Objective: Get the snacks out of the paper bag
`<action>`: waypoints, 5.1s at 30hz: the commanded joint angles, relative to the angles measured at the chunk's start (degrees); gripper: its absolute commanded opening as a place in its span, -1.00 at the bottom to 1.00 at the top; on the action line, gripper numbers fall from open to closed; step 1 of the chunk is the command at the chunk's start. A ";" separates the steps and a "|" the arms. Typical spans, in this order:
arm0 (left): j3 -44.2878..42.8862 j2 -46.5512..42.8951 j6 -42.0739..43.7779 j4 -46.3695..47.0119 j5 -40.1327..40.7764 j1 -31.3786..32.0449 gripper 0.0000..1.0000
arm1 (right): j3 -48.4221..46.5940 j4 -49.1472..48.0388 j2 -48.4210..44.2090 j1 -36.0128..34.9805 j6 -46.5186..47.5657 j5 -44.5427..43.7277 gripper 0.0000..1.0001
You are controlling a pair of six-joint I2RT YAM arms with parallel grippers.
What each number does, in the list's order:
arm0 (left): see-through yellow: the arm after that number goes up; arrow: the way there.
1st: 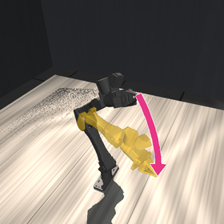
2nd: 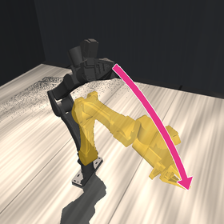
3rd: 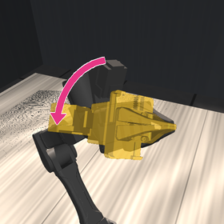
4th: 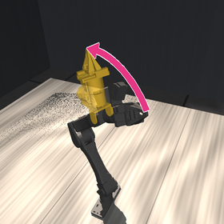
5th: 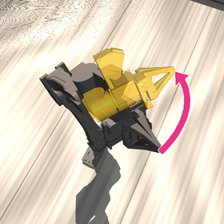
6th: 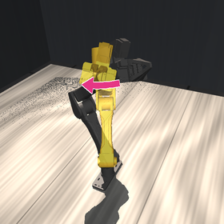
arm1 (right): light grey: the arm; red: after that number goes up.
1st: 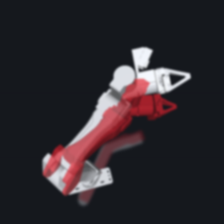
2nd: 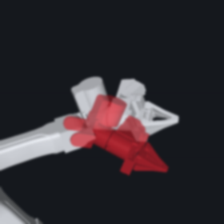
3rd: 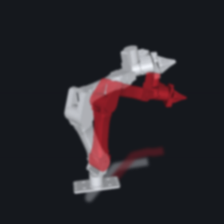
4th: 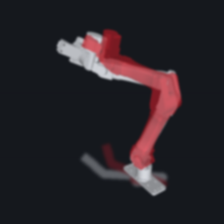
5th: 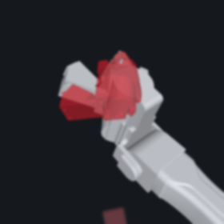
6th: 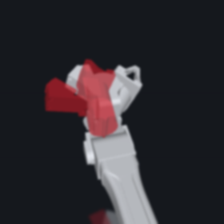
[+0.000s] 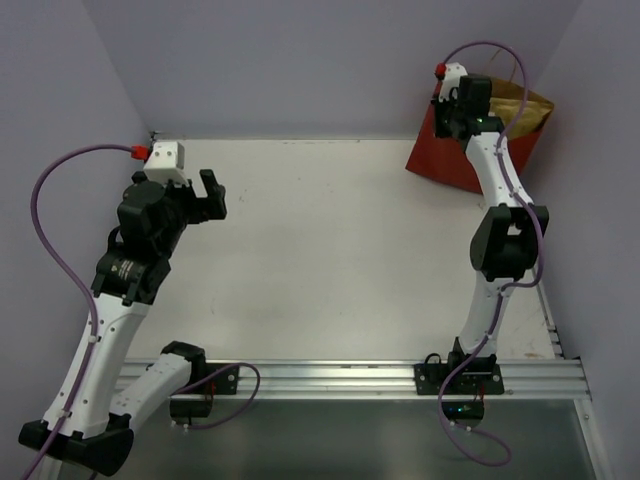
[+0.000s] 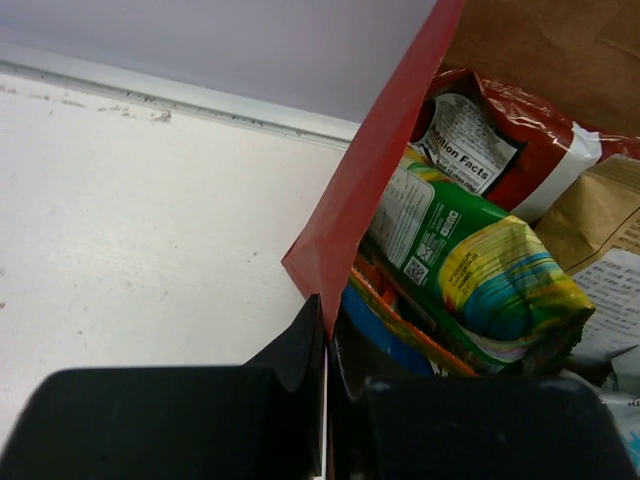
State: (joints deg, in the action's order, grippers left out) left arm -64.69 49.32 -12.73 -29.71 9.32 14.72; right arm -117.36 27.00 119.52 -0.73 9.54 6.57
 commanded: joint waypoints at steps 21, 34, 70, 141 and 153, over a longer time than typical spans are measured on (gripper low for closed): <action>-7.12 -0.54 0.52 -4.30 -0.62 0.40 1.00 | 2.86 19.12 -13.46 -41.35 -26.95 -14.50 -0.23; -7.74 1.22 -0.98 -3.95 -3.61 0.40 1.00 | -3.24 24.16 -27.76 -28.48 -0.85 -6.75 0.55; -7.03 6.66 -0.53 -2.89 -17.83 0.40 1.00 | 6.05 17.04 -11.58 -9.73 10.08 23.76 -1.00; -19.95 51.57 13.42 20.67 -16.88 48.12 0.54 | 59.97 -13.73 -68.46 -22.12 -18.16 -18.79 -1.00; -19.78 57.73 19.75 21.54 -11.26 45.40 0.62 | 60.23 -12.68 -68.81 -22.03 -16.22 -11.32 -1.00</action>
State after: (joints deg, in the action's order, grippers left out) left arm -82.63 104.40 4.27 -10.79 -5.54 61.67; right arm -56.49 19.00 52.42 -21.67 -6.22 -11.90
